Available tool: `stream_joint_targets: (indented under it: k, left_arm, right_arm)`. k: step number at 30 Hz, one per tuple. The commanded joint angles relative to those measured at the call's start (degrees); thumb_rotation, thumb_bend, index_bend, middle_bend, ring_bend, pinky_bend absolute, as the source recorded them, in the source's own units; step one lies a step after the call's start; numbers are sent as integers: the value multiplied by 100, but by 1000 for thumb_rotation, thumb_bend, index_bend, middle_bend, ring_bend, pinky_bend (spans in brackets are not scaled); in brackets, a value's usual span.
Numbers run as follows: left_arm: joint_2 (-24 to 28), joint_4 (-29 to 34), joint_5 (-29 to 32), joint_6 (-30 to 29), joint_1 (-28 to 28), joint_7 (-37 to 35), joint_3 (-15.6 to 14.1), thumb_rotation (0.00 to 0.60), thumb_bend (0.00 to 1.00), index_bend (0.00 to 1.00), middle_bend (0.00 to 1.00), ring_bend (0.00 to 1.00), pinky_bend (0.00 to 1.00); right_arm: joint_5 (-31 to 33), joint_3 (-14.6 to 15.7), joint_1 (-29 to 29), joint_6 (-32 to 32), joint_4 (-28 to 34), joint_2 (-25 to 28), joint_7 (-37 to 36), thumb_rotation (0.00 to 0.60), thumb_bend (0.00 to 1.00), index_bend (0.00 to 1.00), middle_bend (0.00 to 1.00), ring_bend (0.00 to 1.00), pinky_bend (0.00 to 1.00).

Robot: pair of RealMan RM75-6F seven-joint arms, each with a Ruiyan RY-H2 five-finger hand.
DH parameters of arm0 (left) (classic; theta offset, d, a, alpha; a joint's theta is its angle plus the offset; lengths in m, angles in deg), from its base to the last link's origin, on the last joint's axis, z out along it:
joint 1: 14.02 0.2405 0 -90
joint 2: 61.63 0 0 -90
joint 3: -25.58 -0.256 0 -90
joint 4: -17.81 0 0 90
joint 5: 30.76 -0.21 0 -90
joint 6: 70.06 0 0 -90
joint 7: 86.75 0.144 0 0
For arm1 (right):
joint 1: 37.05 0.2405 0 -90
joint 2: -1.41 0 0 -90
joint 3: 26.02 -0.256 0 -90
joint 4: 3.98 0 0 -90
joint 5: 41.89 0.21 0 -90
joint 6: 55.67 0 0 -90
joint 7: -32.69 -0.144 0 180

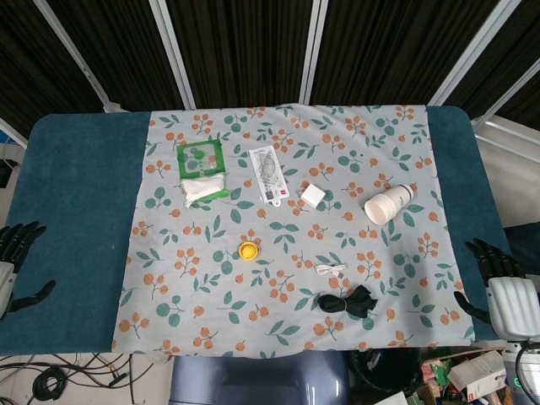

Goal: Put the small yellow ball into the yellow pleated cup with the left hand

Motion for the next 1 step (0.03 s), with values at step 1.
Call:
stream_joint_targets:
  k: [1]
  left_arm:
    - [-29, -96, 59, 117, 42, -126, 75, 600, 239, 105, 51, 0, 0]
  right_arm:
    - [-10, 2, -3, 10, 2, 0, -6, 600, 122, 140, 104, 135, 191]
